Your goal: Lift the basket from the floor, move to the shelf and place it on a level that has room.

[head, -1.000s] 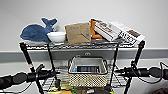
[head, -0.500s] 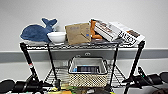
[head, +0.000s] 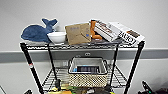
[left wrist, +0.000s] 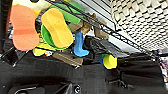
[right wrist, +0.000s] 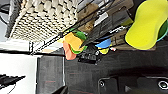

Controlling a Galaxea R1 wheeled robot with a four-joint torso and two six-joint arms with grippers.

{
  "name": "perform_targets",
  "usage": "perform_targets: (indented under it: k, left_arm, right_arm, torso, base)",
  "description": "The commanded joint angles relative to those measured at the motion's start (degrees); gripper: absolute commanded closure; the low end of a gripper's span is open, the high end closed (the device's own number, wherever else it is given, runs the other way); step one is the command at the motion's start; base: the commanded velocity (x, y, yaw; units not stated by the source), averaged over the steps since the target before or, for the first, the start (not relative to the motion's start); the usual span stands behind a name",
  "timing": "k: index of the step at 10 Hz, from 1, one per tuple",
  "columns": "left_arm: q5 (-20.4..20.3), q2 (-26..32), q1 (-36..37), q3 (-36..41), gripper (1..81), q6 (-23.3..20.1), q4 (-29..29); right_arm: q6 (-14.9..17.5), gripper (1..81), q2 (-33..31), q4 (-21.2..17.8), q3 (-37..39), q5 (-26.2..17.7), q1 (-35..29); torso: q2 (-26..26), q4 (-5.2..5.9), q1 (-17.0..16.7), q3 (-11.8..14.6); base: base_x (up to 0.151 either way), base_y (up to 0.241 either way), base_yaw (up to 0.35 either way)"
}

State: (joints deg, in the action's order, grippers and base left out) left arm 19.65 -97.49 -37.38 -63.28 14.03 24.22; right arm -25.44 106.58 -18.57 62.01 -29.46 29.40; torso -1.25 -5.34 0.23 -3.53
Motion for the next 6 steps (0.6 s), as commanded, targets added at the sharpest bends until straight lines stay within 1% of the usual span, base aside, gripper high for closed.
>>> perform_targets:
  k: [1,3,5,6]
  left_arm:
    - [-11.89,0.45,-12.30,1.76,1.0,0.29,-9.62]
    - [-17.10,-3.07,-20.66,-1.23,1.0,0.29,-12.97]
    - [-20.53,-7.02,-27.17,-5.61,1.0,0.21,-15.87]
    - [-21.84,-8.77,-29.45,-7.99,1.0,0.21,-16.57]
  right_arm:
    - [-0.22,1.0,-2.49,5.19,-2.53,0.02,4.56]
    - [-0.22,1.0,-1.26,8.89,-1.12,3.44,11.41]
    - [-0.22,1.0,0.67,14.16,0.72,8.01,18.80]
    - [-0.22,1.0,2.16,15.75,2.47,8.90,21.35]
  torso:
    - [0.00,0.00,0.00,0.00]
    - [0.00,0.00,-0.02,0.00]
    - [-0.02,0.00,-0.05,0.02]
    - [-0.02,0.00,-0.05,0.05]
  base:
    - [0.000,0.000,0.000]
    - [0.000,0.000,0.000]
    - [0.000,0.000,0.000]
    - [0.000,0.000,0.000]
